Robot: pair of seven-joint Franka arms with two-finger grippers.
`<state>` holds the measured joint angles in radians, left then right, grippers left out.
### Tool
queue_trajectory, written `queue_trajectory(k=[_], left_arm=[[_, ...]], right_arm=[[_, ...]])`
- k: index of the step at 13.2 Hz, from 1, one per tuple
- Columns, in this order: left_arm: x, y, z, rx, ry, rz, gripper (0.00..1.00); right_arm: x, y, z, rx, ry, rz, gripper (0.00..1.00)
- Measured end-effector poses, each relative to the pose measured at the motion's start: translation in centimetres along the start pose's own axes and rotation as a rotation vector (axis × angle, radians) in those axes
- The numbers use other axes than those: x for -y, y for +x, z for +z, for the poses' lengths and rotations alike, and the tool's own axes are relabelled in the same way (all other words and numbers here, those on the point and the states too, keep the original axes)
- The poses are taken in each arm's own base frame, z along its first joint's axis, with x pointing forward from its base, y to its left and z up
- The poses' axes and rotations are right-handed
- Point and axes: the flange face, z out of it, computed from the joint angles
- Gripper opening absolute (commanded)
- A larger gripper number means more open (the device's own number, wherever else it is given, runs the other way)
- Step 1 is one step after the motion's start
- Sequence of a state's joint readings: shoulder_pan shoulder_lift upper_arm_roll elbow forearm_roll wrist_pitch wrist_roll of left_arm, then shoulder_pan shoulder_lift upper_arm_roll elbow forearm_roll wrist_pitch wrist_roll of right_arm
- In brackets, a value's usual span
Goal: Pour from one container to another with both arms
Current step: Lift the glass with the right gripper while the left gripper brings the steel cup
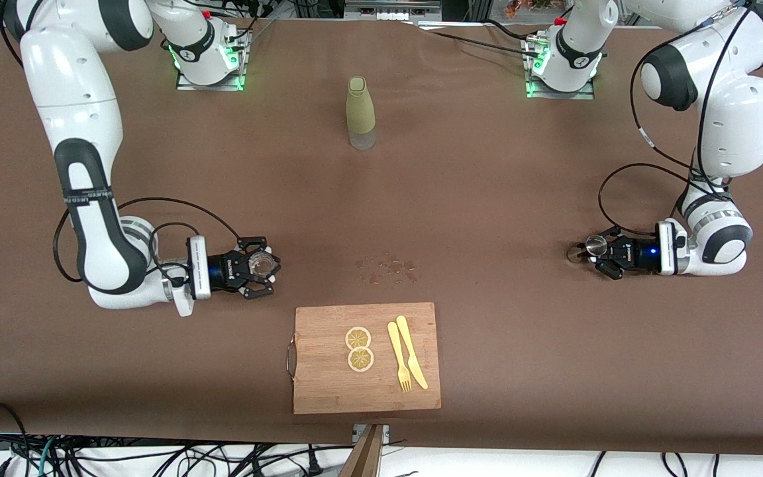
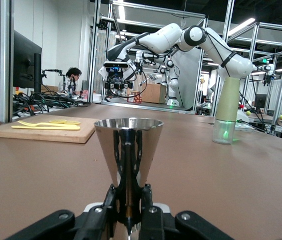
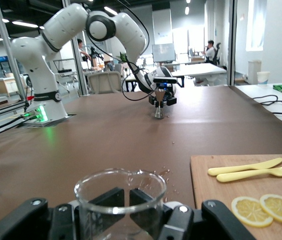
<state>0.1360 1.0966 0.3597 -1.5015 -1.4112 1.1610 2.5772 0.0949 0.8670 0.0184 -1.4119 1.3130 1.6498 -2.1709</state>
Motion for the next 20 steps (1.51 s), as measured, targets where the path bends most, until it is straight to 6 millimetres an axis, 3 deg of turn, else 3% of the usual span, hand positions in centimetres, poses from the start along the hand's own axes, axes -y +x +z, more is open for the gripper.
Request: queue_trajectory(k=[4, 7, 12, 20], left_arm=[[3.0, 3.3, 4.5, 0.013, -0.057, 0.056, 0.0], [5.1, 5.1, 9.7, -0.003, -0.058, 0.075, 0.0], [7.2, 4.5, 20.2, -0.026, -0.033, 0.047, 0.0], [7.3, 4.7, 34.0, -0.018, 0.006, -0.03, 0.0]], right_arm=[[-0.8, 5.5, 5.4, 0.1, -0.046, 0.058, 0.0], [-0.7, 8.9, 11.0, 0.184, -0.105, 0.094, 0.0], [0.4, 12.4, 17.8, 0.257, -0.195, 0.154, 0.0], [2.0, 17.1, 24.4, 0.461, -0.258, 0.21, 0.0]])
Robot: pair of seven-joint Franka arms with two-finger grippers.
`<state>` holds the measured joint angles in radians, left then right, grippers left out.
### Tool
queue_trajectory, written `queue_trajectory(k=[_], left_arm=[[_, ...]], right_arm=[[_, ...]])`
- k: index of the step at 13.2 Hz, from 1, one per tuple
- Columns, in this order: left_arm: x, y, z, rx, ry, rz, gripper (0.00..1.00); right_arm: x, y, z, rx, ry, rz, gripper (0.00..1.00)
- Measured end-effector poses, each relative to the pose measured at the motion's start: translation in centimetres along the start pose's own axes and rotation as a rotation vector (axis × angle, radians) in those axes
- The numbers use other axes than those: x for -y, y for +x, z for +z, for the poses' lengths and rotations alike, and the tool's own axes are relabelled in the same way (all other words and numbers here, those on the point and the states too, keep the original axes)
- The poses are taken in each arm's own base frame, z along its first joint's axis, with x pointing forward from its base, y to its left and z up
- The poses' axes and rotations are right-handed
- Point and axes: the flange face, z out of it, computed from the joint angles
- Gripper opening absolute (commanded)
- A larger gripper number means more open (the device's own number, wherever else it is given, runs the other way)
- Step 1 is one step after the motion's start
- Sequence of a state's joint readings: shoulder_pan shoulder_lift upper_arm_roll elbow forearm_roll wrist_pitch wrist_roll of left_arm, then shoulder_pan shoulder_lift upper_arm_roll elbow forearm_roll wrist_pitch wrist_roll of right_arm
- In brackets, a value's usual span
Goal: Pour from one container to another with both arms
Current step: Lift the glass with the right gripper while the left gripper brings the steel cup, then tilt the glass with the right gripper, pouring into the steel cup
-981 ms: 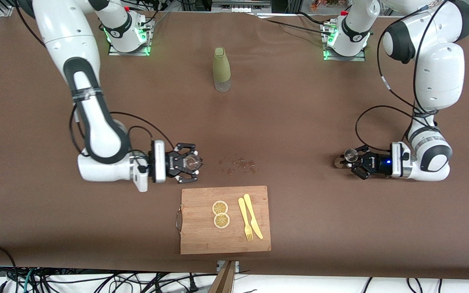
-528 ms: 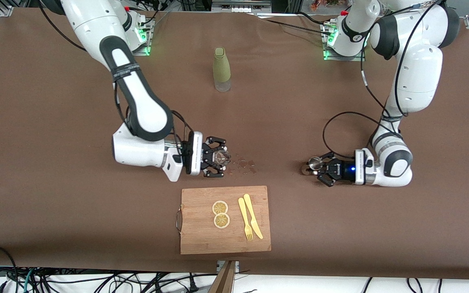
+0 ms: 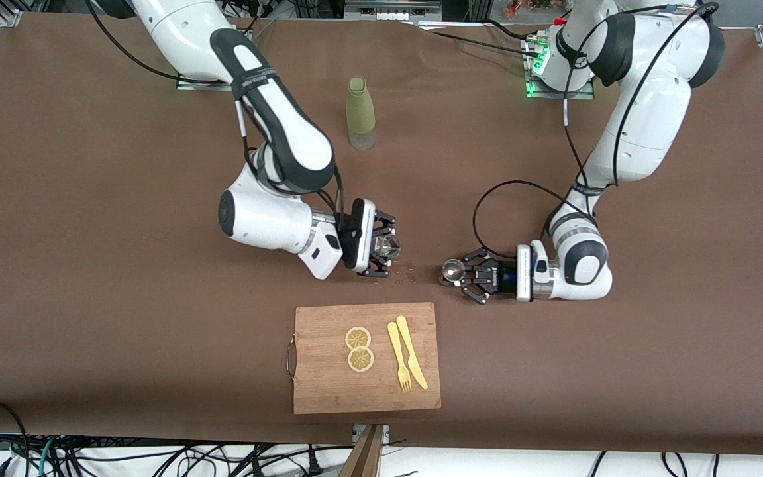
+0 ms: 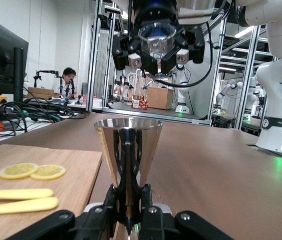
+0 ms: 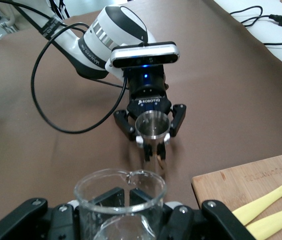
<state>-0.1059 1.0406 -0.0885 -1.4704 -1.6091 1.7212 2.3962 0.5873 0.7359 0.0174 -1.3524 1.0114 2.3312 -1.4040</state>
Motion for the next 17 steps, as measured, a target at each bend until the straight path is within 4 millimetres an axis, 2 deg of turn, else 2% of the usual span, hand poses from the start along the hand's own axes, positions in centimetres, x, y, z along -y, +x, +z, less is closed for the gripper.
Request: queue_trajectory(k=[3, 7, 10, 17], left_arm=[[-0.6, 0.5, 3.5, -0.024, 0.0, -0.01, 0.0], [-1.1, 0.6, 5.5, -0.018, -0.011, -0.011, 0.0], [-1.3, 0.7, 6.1, -0.019, -0.016, -0.008, 0.0], [-1.6, 0.4, 6.5, -0.017, -0.022, 0.012, 0.0]], right_arm=[[1.6, 1.5, 1.3, 0.017, -0.027, -0.007, 0.0], [3.2, 2.3, 2.7, 0.122, -0.047, -0.006, 0.0], [3.6, 2.5, 3.1, 0.171, -0.061, -0.027, 0.0], [3.0, 2.1, 2.6, 0.275, -0.126, -0.018, 0.0]])
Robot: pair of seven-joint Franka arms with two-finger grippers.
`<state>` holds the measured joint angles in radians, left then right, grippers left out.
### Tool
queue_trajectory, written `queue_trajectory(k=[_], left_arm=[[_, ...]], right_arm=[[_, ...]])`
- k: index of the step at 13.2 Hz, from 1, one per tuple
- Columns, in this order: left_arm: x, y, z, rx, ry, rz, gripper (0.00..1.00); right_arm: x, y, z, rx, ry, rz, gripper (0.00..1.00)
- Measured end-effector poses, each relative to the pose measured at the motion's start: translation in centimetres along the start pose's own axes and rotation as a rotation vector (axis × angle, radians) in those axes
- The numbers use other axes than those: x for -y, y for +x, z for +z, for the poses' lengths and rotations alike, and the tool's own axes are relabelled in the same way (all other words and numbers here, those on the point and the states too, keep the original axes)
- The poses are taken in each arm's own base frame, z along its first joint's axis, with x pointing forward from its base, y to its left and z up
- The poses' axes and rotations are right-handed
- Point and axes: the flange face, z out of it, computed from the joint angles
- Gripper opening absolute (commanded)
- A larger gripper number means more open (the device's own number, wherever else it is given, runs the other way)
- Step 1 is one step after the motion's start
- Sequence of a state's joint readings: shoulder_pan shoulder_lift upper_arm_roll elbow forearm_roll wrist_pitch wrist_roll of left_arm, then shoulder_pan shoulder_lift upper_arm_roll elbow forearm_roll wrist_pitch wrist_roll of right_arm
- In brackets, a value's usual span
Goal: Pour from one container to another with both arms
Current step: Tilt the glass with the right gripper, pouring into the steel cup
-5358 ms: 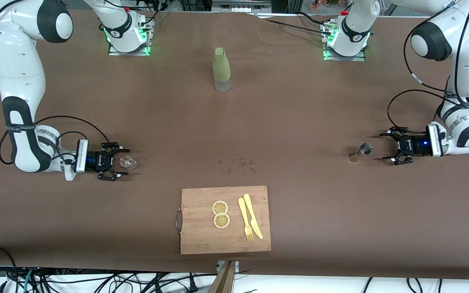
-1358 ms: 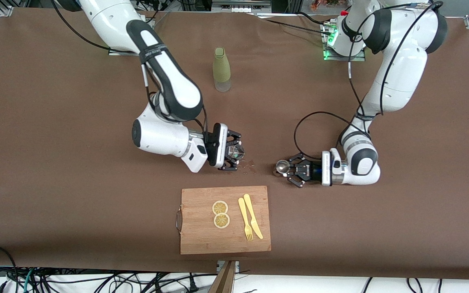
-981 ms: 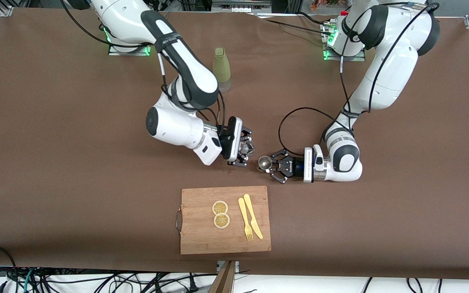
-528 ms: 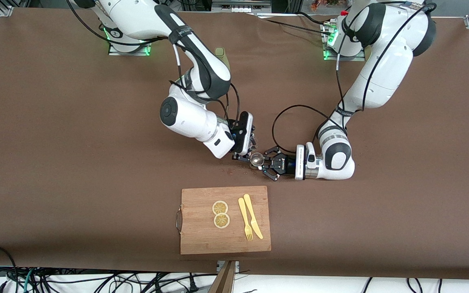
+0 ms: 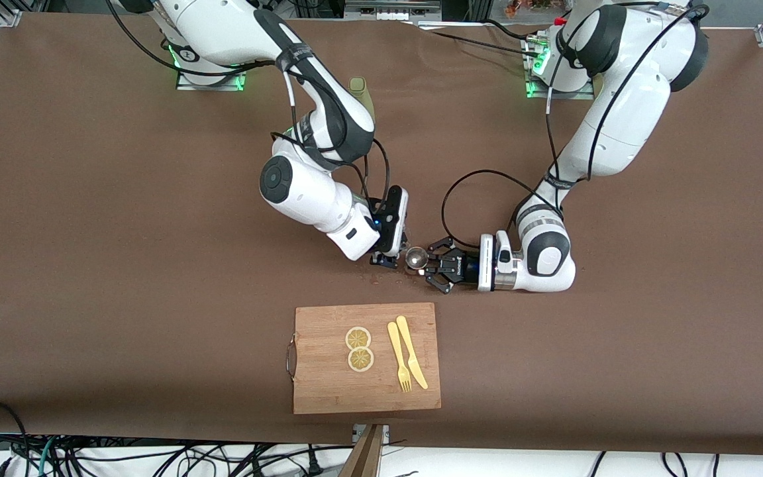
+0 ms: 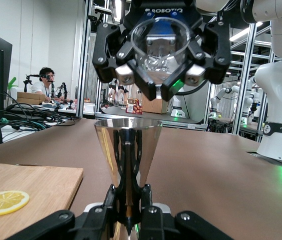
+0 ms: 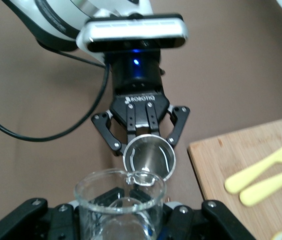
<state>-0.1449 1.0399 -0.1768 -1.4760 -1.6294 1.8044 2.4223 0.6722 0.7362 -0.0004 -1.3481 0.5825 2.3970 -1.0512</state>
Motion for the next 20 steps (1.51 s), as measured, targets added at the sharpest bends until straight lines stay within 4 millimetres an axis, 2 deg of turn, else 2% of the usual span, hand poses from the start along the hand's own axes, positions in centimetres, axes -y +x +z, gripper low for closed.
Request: queue_trajectory(k=[5, 20], left_arm=[[-1.0, -0.8, 0.8, -0.001, -0.015, -0.001, 0.0], [-1.3, -1.0, 1.2, 0.0, -0.021, 0.015, 0.0]], right_arm=[[1.9, 1.5, 0.7, 0.069, -0.042, 0.019, 0.0], [1.8, 1.3, 0.9, 0.14, -0.089, -0.07, 0.0]])
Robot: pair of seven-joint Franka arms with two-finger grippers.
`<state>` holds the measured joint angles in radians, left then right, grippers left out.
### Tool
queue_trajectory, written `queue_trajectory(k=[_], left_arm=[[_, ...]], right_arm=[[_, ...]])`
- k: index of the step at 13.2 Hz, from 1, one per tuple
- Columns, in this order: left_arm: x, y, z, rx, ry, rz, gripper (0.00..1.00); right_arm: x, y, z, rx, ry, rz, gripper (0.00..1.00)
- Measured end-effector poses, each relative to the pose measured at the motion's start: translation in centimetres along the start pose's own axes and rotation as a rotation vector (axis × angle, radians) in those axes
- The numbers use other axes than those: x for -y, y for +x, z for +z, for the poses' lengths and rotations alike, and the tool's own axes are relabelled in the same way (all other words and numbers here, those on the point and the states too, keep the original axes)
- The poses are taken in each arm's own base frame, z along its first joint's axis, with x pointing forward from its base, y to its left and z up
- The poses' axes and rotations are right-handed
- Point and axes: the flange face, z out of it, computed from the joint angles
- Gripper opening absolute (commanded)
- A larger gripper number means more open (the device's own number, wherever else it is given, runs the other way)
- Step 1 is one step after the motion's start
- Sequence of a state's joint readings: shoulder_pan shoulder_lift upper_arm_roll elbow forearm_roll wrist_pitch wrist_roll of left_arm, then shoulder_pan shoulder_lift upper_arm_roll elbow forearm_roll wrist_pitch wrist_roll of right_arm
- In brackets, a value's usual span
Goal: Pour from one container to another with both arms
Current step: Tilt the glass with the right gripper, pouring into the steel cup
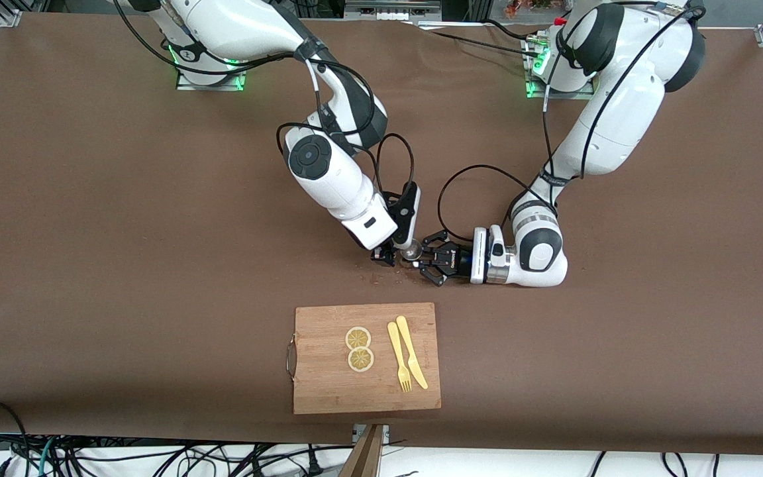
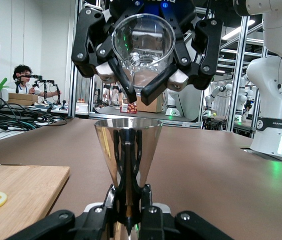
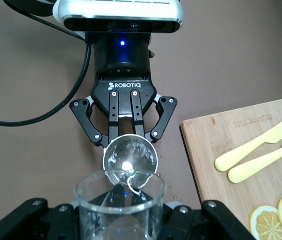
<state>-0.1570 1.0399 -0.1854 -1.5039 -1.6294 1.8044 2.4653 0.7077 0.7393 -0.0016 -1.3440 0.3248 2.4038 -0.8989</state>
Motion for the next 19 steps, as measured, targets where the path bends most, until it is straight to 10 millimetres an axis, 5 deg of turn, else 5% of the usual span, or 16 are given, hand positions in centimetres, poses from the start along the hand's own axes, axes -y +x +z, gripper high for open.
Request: queue_trajectory(k=[19], left_arm=[[-0.1, 0.0, 0.2, 0.0, -0.003, 0.007, 0.0]], right_arm=[[1.1, 0.7, 0.5, 0.073, -0.049, -0.119, 0.0]])
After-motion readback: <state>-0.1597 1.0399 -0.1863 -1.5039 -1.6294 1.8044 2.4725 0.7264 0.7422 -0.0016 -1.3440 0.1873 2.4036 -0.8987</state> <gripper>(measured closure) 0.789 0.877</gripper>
